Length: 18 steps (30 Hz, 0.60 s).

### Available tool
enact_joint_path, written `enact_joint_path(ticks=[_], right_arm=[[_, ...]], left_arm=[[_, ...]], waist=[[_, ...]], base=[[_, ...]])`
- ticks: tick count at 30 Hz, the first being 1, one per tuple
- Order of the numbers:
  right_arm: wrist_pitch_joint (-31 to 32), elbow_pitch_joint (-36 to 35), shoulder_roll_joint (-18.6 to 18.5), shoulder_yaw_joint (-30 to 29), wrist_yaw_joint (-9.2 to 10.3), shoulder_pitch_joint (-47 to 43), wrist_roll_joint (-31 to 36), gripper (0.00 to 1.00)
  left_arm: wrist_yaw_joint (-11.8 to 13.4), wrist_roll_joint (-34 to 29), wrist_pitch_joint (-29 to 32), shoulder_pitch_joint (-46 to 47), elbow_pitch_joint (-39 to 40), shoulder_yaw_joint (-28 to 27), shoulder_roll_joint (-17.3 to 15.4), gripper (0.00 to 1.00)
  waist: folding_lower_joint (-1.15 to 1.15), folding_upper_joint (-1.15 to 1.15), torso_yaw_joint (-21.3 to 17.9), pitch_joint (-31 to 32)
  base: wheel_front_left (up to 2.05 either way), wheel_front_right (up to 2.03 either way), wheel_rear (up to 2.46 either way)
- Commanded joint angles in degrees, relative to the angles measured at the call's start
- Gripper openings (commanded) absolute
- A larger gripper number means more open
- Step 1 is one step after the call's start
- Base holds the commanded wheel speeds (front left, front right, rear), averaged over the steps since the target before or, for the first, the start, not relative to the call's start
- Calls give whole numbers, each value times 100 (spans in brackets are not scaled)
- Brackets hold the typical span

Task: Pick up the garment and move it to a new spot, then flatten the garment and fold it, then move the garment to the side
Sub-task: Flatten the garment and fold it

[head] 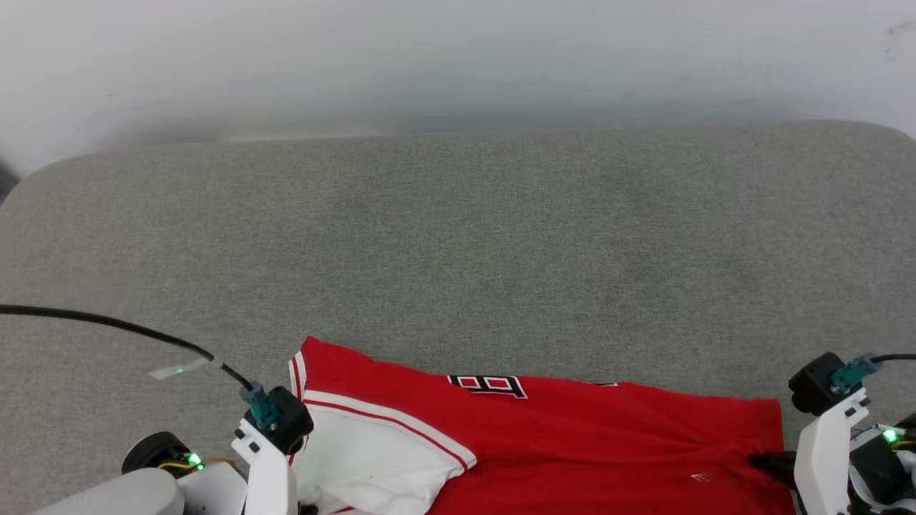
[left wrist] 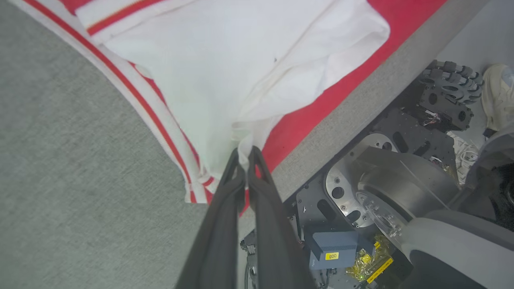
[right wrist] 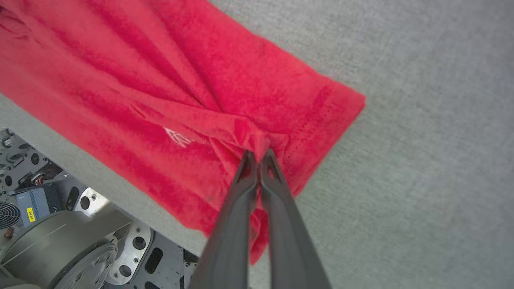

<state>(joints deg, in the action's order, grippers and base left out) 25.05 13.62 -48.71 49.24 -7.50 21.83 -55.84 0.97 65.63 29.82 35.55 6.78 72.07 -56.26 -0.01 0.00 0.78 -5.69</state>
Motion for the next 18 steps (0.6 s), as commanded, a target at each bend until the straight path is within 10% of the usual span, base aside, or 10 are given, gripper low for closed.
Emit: enact_joint_path(ticks=[1,5,6,7,8,18], right_arm=[[24,99,77,46,2,-67,63,0],[1,285,215,109,2,-51,165,0],[-40,307,252,93,2,-16,182,27],[-76,300,276,74,2,22,193,42],[-127,273,270,47,2,76,244,100],[-825,-403,26,-784,2,59,272,100]], left_arm=[[-35,-45,-33,-131,-132,21,87,0],[-99,-45,-124,-295,-459,46,291,0],[-87,-44,-187,-312,-535,24,330,2],[-92,-55,-236,-326,-580,14,355,40],[-98,-122,-309,-305,-605,-3,353,100],[507,-827,-1686,-255,-242,-479,101,100]], waist=[[1,0,-13,-55],[1,0,-22,-118],[1,0,-27,-123],[1,0,-33,-122],[1,0,-39,-115],[1,0,-28,110]], base=[[0,0,0],[0,0,0],[0,0,0],[0,0,0],[0,0,0],[0,0,0]])
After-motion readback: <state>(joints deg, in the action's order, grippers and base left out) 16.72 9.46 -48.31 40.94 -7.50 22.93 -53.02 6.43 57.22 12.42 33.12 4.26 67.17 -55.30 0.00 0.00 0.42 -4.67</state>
